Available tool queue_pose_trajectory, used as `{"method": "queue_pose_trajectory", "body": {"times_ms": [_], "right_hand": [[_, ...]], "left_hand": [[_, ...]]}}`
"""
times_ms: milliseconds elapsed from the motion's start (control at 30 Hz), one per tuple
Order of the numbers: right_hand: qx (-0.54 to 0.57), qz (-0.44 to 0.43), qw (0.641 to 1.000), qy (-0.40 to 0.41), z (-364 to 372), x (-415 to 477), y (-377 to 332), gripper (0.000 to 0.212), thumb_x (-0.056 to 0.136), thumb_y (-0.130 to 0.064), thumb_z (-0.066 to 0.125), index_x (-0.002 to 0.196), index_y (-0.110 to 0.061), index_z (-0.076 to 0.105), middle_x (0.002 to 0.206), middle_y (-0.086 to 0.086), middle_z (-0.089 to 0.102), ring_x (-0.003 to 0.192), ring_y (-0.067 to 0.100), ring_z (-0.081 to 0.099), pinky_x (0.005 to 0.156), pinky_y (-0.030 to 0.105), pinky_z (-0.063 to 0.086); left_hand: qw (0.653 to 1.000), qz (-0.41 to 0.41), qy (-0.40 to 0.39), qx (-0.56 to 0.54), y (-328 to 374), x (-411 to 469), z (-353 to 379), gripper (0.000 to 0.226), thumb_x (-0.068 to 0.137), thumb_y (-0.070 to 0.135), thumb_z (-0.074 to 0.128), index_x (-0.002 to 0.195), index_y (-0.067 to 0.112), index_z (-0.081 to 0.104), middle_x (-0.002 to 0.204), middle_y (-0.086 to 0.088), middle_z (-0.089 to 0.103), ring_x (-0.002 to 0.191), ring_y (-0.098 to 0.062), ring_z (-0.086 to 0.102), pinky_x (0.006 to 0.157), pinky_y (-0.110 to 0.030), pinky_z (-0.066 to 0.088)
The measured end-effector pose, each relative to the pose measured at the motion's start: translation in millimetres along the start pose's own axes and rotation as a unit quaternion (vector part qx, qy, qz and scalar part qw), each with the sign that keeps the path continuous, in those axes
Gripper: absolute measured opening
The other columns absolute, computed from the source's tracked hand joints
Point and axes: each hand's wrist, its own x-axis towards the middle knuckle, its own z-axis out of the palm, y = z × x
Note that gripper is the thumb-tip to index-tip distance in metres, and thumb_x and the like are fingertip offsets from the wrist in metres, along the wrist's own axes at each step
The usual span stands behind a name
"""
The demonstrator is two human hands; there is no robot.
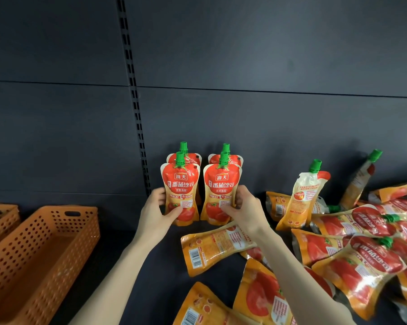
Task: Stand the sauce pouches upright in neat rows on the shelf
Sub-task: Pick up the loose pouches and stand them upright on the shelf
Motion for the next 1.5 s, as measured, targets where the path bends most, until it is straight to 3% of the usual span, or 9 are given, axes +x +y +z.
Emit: {"method": "queue_pose_trajectory", "body": {"times_ms": [100, 200, 433, 667, 833, 1000, 1100, 1233, 1500], "right_hand": [[-0.004, -0.012, 0.999, 0.036, -7, -6, 2, 0.041, 0.086, -0.029, 0.065, 0.123, -0.016, 0.049, 0.118, -0.001, 0.062, 0.104, 0.014, 0.060, 0.084, 0.027, 0.050], [0.004, -0.030, 0.997, 0.069, -17, -17, 6, 0.032, 0.088, -0.027, 0.063, 0.117, -0.015, 0.056, 0.110, -0.003, 0.064, 0.099, 0.010, 0.059, 0.083, 0.023, 0.050], [0.020, -0.042, 0.991, 0.128, -71, -58, 37, 0.013, 0.091, -0.020, 0.058, 0.101, -0.016, 0.065, 0.090, -0.008, 0.065, 0.085, -0.002, 0.059, 0.067, 0.003, 0.044], [0.022, -0.026, 0.977, 0.209, -136, -55, 74, 0.007, 0.089, -0.023, 0.060, 0.096, -0.022, 0.060, 0.093, -0.008, 0.065, 0.084, 0.002, 0.060, 0.071, 0.018, 0.050], [0.037, -0.035, 0.992, 0.112, -163, -22, 97, 0.020, 0.087, -0.027, 0.064, 0.106, -0.025, 0.058, 0.098, -0.014, 0.063, 0.092, 0.003, 0.060, 0.077, 0.019, 0.051], [0.042, -0.086, 0.995, 0.041, -172, 3, 118, 0.009, 0.089, -0.019, 0.062, 0.098, -0.022, 0.063, 0.090, -0.016, 0.065, 0.088, 0.001, 0.063, 0.072, 0.009, 0.048], [0.053, -0.109, 0.993, 0.003, -174, 12, 123, 0.009, 0.089, -0.016, 0.062, 0.096, -0.020, 0.065, 0.089, -0.012, 0.067, 0.087, 0.002, 0.064, 0.073, 0.010, 0.049], [0.031, -0.103, 0.994, -0.022, -182, 23, 133, 0.019, 0.086, -0.015, 0.065, 0.105, -0.014, 0.067, 0.098, -0.005, 0.067, 0.094, 0.007, 0.063, 0.082, 0.017, 0.050], [-0.173, 0.004, 0.984, -0.048, -183, 42, 160, 0.049, 0.080, -0.035, 0.070, 0.122, -0.013, 0.056, 0.122, 0.008, 0.057, 0.112, 0.029, 0.055, 0.094, 0.038, 0.046]], "left_hand": [[0.998, 0.014, 0.055, 0.019, -1, -12, -5, 0.059, 0.078, 0.024, 0.073, 0.128, 0.012, 0.045, 0.124, -0.004, 0.054, 0.110, -0.012, 0.050, 0.085, -0.024, 0.039], [0.995, 0.055, 0.082, 0.033, 7, -29, -6, 0.045, 0.079, 0.024, 0.071, 0.119, 0.014, 0.052, 0.114, -0.001, 0.056, 0.106, -0.011, 0.052, 0.079, -0.017, 0.038], [0.993, 0.102, -0.038, -0.048, 63, -52, 38, 0.017, 0.084, 0.020, 0.066, 0.099, 0.021, 0.059, 0.095, 0.013, 0.061, 0.088, 0.001, 0.057, 0.070, -0.009, 0.045], [0.981, 0.091, -0.127, -0.118, 114, -42, 119, 0.022, 0.084, 0.020, 0.066, 0.103, 0.020, 0.055, 0.094, 0.010, 0.059, 0.090, -0.007, 0.059, 0.072, -0.010, 0.046], [0.980, 0.042, -0.169, -0.101, 133, -25, 180, 0.060, 0.074, 0.033, 0.076, 0.125, 0.021, 0.046, 0.112, 0.011, 0.056, 0.106, -0.007, 0.054, 0.091, -0.029, 0.048], [0.980, 0.040, -0.188, -0.057, 135, -22, 200, 0.037, 0.078, 0.026, 0.073, 0.111, 0.027, 0.060, 0.110, 0.008, 0.068, 0.102, -0.008, 0.063, 0.092, -0.039, 0.051], [0.984, 0.039, -0.168, -0.050, 139, -24, 199, 0.030, 0.077, 0.022, 0.074, 0.102, 0.033, 0.061, 0.100, 0.012, 0.069, 0.094, -0.004, 0.065, 0.089, -0.035, 0.053], [0.992, 0.031, -0.126, -0.001, 138, -24, 190, 0.036, 0.081, 0.023, 0.070, 0.116, 0.018, 0.062, 0.109, 0.005, 0.068, 0.100, -0.007, 0.063, 0.087, -0.029, 0.052], [0.999, 0.028, -0.043, -0.003, 129, -41, 186, 0.044, 0.082, 0.026, 0.068, 0.124, 0.017, 0.056, 0.116, 0.005, 0.065, 0.107, -0.009, 0.060, 0.077, -0.012, 0.047]]}}
